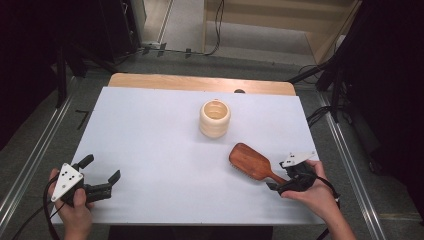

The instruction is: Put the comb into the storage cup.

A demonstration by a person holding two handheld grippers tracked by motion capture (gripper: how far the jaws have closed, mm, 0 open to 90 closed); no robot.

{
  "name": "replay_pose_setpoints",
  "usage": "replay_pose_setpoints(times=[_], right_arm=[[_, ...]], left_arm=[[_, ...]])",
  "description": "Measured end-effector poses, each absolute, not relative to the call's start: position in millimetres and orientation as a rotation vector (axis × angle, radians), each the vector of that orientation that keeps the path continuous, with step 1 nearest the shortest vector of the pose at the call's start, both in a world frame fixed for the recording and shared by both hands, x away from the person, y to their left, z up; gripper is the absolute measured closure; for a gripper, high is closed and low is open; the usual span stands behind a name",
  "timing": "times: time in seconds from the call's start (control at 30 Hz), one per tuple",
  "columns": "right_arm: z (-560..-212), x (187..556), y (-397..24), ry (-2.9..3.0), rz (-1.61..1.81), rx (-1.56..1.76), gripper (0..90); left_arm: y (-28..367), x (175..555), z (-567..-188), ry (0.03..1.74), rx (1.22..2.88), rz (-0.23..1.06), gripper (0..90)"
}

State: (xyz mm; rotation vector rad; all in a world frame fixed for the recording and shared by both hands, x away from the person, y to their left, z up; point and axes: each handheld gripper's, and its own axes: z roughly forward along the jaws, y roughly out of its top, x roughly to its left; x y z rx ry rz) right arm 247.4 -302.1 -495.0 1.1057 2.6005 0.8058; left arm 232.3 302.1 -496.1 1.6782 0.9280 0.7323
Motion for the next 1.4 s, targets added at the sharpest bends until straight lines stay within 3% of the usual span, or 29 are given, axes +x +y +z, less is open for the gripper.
replay_pose_setpoints(times=[0.03, 0.17, 0.2, 0.63, 1.4], right_arm=[[-497.7, 249.8, -298.6, 2.604, 0.785, 1.118, 18.2], [-500.6, 252.7, -296.0, 2.621, 0.758, 1.108, 26.5], [-501.8, 253.8, -295.0, 2.629, 0.757, 1.111, 33.8], [-502.3, 254.8, -293.1, 2.674, 0.782, 1.038, 66.9], [-505.5, 244.8, -295.4, 2.555, 0.948, 1.065, 69.3]], left_arm=[[302.2, 232.3, -496.1, 0.928, 1.678, 0.732, 0.0], [302.2, 232.3, -496.1, 0.928, 1.675, 0.731, 0.0], [302.2, 232.4, -496.1, 0.927, 1.675, 0.731, 0.0], [301.8, 232.4, -496.1, 0.928, 1.68, 0.734, 0.0], [301.4, 232.6, -496.1, 0.927, 1.682, 0.738, 0.0]])
